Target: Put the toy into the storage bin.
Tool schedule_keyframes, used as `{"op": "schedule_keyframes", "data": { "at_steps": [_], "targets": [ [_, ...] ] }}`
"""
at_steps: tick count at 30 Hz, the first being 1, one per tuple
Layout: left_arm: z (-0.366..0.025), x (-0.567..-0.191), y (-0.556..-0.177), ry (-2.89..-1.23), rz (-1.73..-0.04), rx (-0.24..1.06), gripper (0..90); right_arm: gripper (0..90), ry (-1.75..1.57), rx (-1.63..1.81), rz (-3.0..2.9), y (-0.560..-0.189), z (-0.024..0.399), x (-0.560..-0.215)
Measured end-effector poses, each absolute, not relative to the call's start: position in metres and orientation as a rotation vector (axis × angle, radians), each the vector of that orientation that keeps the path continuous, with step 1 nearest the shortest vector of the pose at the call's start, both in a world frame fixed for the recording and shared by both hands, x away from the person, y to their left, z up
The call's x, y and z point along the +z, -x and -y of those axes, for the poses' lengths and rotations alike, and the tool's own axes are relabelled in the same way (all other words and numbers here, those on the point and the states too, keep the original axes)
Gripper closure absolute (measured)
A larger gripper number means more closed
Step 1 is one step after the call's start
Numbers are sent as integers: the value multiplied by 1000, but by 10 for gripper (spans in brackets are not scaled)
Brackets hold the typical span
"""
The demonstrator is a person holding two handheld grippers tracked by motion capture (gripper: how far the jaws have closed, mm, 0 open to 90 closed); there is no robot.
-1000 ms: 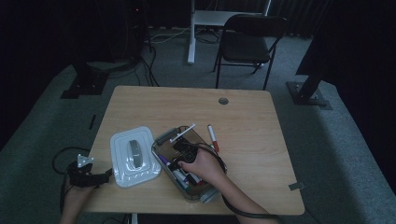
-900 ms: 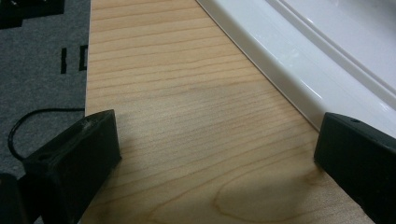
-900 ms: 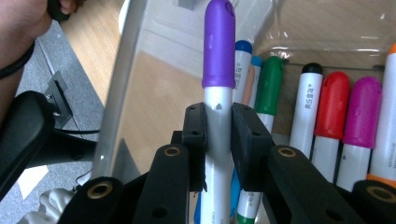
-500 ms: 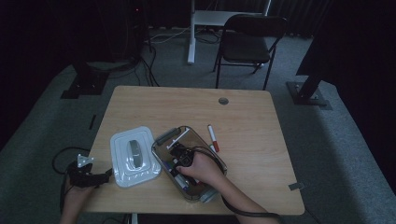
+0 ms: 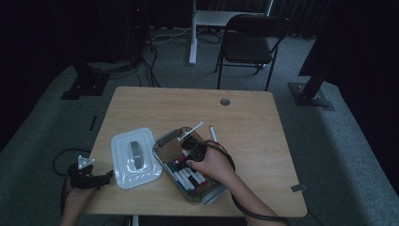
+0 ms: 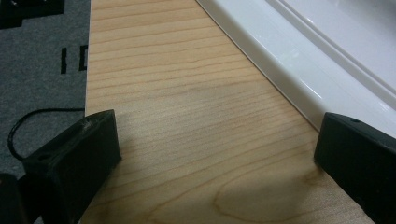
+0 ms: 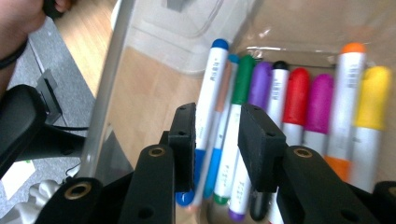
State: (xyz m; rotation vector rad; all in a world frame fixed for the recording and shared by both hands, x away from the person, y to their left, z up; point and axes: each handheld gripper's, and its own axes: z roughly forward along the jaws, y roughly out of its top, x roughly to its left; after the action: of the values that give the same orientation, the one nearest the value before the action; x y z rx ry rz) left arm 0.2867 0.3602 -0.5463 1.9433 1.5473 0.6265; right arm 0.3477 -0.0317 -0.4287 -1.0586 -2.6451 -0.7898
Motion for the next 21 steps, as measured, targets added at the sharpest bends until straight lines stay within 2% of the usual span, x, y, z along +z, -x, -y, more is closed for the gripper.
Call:
{"op": "schedule_keyframes", "data": {
  "at_steps": [2,5,11,16,21],
  "targets": [
    [-360,-546,-287,-1944,-1548,627,7,666,1063,-811,2651,-348,37,-424],
    [-360,-546,-287,-1944,-1548,627,7,637,1123,-914,2657,-352,69,-405],
    [-360,-546,-287,-1945,-1547,627,7,602,1259,-1038,2657,-365,117,-389],
    [-360,-546,-287,-1946,-1547,627,7,594,1342,-1077,2654,-373,141,-393],
    [-360,-546,-287,-1944,-1548,625,7,608,1433,-1043,2651,-389,158,-410]
  ]
}}
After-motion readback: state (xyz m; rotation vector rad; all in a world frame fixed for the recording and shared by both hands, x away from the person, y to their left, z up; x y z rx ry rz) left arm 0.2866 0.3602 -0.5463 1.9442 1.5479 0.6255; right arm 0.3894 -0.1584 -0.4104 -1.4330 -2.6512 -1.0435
